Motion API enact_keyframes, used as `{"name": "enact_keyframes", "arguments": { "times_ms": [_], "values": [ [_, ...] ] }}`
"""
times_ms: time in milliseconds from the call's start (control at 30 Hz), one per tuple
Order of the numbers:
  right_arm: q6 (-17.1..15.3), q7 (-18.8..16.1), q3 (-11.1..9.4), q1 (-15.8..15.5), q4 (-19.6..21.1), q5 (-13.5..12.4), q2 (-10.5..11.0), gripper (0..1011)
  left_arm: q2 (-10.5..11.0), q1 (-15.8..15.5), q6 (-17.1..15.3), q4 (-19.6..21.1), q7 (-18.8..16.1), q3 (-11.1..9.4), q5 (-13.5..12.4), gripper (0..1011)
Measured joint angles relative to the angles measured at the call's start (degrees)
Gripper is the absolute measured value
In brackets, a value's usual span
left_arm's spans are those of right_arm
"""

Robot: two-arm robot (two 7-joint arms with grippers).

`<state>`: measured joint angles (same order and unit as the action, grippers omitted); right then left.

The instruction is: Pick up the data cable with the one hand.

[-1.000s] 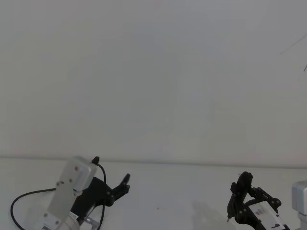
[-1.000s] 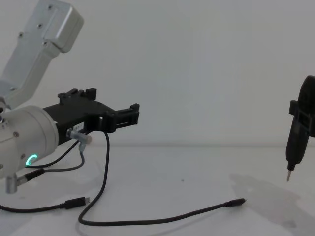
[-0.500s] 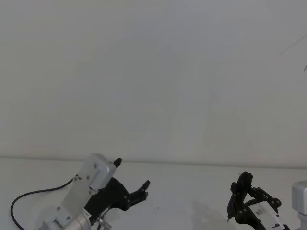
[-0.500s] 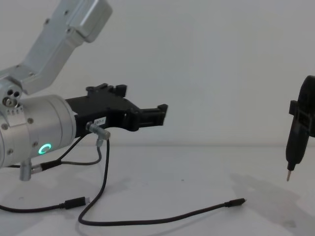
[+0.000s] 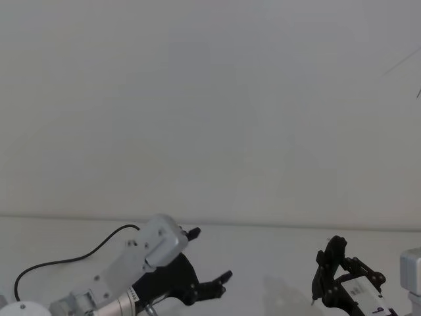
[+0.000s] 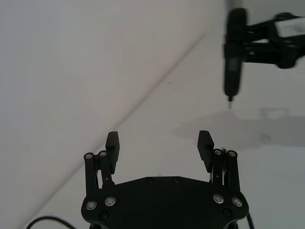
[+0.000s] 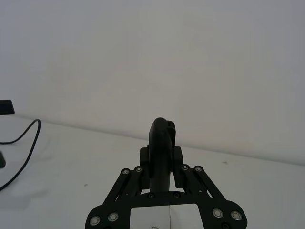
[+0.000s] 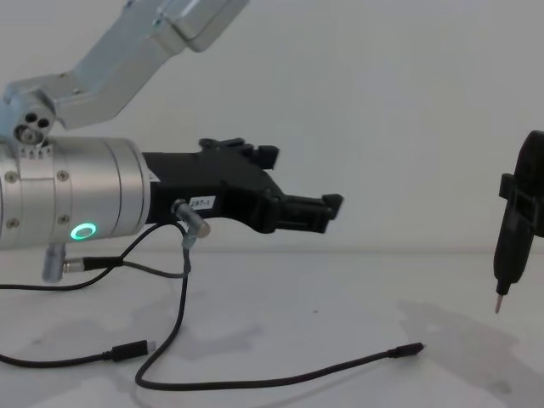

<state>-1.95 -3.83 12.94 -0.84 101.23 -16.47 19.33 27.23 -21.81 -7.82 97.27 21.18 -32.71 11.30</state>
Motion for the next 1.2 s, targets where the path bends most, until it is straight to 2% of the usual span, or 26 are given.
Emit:
{"name": "enact_keyframes", "arguments": {
  "times_ms": [333, 667, 767, 1200],
  "values": [
    [0.0, 0.0, 0.0, 0.0, 0.0, 0.0, 0.0, 268, 2.76, -4.19, -1.86, 1.64, 8.26, -3.54, -2.56, 1002],
    [0.0, 0.0, 0.0, 0.0, 0.0, 0.0, 0.0, 268, 4.76, -9.03, -3.23, 3.07, 16.2, -8.04, -6.63, 1002],
    [0.0, 0.0, 0.0, 0.0, 0.0, 0.0, 0.0, 268, 5.08, -10.18, -3.54, 3.35, 17.86, -9.1, -7.65, 1002],
    [0.0, 0.0, 0.0, 0.0, 0.0, 0.0, 0.0, 268, 5.98, -15.64, -6.5, 4.73, 25.82, -16.03, -13.23, 1002]
  ]
}}
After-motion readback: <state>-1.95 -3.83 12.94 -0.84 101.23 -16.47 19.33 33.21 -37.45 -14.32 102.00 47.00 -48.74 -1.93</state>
